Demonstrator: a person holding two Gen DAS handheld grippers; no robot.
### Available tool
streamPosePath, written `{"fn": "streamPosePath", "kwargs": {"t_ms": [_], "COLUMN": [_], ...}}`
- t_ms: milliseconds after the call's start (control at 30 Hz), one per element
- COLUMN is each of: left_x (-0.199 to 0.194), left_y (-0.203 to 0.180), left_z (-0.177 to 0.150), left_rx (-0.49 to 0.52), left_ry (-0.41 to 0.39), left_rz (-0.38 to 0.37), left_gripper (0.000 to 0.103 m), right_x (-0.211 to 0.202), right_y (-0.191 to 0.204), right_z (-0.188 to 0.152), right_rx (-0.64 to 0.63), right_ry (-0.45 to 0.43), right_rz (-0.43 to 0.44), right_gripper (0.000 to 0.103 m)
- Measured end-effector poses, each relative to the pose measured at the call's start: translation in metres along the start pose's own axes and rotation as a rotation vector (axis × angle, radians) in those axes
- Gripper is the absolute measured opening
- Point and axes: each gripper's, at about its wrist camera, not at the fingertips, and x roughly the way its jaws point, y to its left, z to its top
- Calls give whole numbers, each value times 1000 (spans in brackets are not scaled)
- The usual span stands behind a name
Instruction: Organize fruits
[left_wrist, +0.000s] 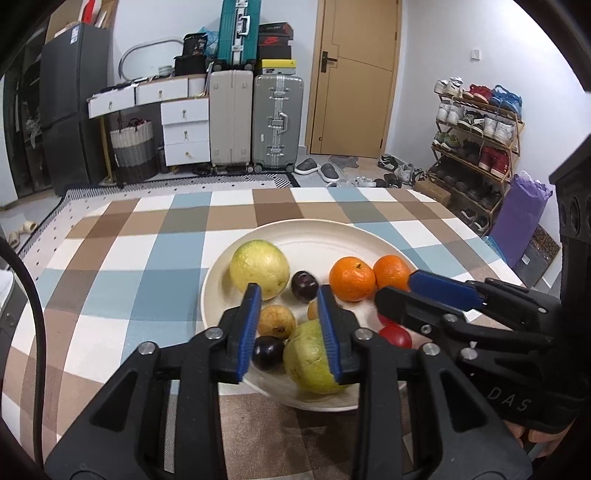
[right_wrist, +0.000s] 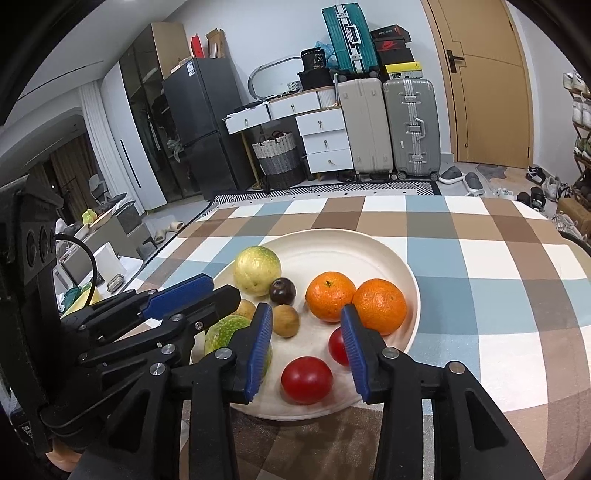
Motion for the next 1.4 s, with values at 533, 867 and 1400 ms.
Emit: {"fn": "streamPosePath", "kwargs": {"t_ms": [533,867,1400], "left_x": [-27,-44,-85], "left_y": [23,20,15], "left_z": [-13,-19,-42], "left_rx": [-77,-60,-24], "left_ry": [-44,-79,-112], "left_rz": [47,59,87], "left_gripper": [99,102,102], "right_x": [-25,-46,-78], "right_y": [-11,-13,-10], "right_z": [-8,-17,-33], "right_rx": [6,-13,-57], "right_ry": [-64,-98,-155], "right_rz": [-40,-42,-59], "right_gripper": [101,103,103]}}
